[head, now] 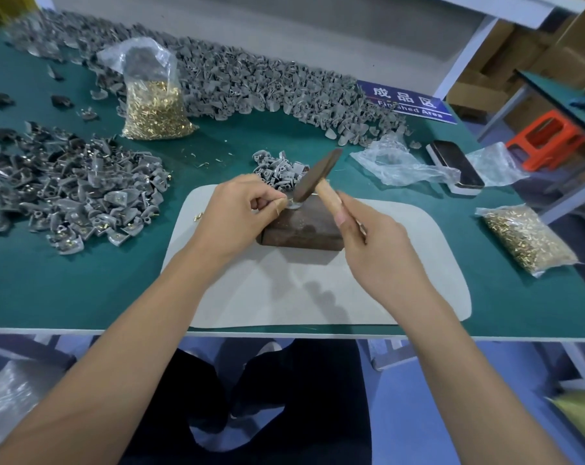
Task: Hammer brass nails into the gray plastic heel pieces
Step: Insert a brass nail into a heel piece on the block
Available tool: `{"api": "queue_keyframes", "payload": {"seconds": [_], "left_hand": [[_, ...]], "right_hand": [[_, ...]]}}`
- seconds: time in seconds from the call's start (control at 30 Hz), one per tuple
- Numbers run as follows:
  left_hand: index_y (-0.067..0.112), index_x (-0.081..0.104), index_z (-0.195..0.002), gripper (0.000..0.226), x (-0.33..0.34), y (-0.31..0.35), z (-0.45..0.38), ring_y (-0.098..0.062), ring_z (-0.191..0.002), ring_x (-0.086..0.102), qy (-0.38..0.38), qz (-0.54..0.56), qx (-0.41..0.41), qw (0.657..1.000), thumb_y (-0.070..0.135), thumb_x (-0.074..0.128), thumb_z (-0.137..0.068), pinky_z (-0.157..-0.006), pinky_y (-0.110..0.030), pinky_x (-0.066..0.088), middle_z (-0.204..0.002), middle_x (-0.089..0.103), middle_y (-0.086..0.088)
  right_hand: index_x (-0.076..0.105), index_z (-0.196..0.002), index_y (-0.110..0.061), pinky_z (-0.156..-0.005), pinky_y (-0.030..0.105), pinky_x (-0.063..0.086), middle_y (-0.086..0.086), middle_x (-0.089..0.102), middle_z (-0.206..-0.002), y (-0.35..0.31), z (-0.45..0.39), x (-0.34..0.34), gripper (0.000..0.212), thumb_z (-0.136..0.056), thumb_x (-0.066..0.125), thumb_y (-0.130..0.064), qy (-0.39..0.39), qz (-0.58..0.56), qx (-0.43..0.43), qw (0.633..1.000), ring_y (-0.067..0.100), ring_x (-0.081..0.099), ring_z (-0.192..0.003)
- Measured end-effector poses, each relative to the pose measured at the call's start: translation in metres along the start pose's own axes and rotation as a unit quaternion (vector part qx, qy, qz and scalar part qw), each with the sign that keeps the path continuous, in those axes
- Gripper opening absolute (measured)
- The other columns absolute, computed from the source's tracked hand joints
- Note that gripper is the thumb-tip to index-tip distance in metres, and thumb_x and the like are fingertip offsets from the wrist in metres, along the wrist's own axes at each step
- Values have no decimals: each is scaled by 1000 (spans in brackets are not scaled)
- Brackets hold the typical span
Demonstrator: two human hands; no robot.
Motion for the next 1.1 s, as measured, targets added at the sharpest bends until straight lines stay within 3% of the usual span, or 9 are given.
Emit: {"api": "queue_keyframes", "payload": {"seconds": [0.23, 0.4, 0.53, 0.63, 0.7, 0.8, 0.9, 1.03, 1.1], "left_hand": [[17, 77, -87, 6, 3, -3, 2, -1, -71, 48, 0, 6, -4, 1000, 11, 76, -87, -65, -12, 36, -74, 53, 11], [21, 73, -87, 8, 2, -3, 5, -2, -75, 48, -7, 16, -23, 1000, 13, 73, -90, -68, -12, 35, -77, 52, 11], [23, 73, -89, 8, 3, -4, 6, -5, -80, 51, -12, 17, -28, 999, 15, 72, -90, -71, -17, 37, -79, 53, 12], [27, 71, -87, 11, 3, -5, 9, -8, -83, 53, 5, 15, -35, 999, 17, 72, -89, -72, -22, 40, -80, 53, 12], [28, 71, -87, 10, 1, -3, 11, -10, -83, 53, 25, 16, -39, 999, 18, 72, -89, -70, -21, 38, -81, 53, 12], [26, 71, -88, 7, -7, 3, 17, -11, -82, 54, 57, 23, -42, 997, 20, 72, -90, -69, -21, 39, -82, 54, 10], [26, 70, -89, 4, -25, 1, 28, -9, -80, 54, 75, 20, -44, 996, 25, 71, -93, -69, -16, 39, -81, 54, 10], [32, 67, -87, 7, -75, -22, 54, -6, -82, 56, 137, 29, -107, 984, 30, 67, -94, -70, -11, 38, -83, 59, 12], [32, 68, -88, 7, -104, -35, 67, -5, -82, 56, 165, -2, -130, 978, 32, 66, -94, -69, -13, 39, -84, 58, 13]], "right_hand": [[46, -151, -36, -72, 41, 45, 5, 68, -108, 16, -12, -8, 45, -107, 39, -30, 83, 103, 70, 989, 33, 59, -91], [65, -135, -30, -78, 39, 47, 9, 68, -110, 50, -19, -11, 39, -103, 47, -16, 117, 72, 157, 978, 32, 58, -93], [71, -127, -28, -70, 37, 41, 12, 70, -101, 67, -15, -4, 40, -103, 45, -11, 86, 107, 183, 973, 32, 53, -88], [75, -117, -28, -80, 41, 43, 10, 71, -105, 59, -15, -4, 27, -104, 52, -22, 98, 183, 154, 966, 35, 53, -103], [77, -106, -26, -83, 39, 48, 3, 72, -106, 43, -21, -4, 17, -101, 61, -28, 136, 125, 123, 975, 30, 59, -104], [75, -94, -30, -71, 31, 46, -12, 70, -87, 2, -32, 12, 12, -96, 68, -39, 107, 17, 88, 990, 19, 65, -88], [70, -88, -28, -66, 32, 43, -12, 68, -80, -41, -39, 42, 23, -98, 63, -48, 69, -25, 17, 997, 16, 61, -80], [56, -72, -30, -60, 29, 37, -13, 56, -65, -80, -48, 81, 32, -100, 62, -44, 19, -116, -43, 992, 1, 51, -64], [58, -72, -28, -59, 22, 37, -12, 57, -64, -100, -49, 100, 29, -99, 66, -36, 1, -164, -79, 983, -1, 51, -61]]}}
Point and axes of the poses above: each hand's wrist, its own z-axis away from the middle knuckle, its own x-axis out of the palm, y = z × x, the point moved 2 cm from there along -z, towards the middle knuckle
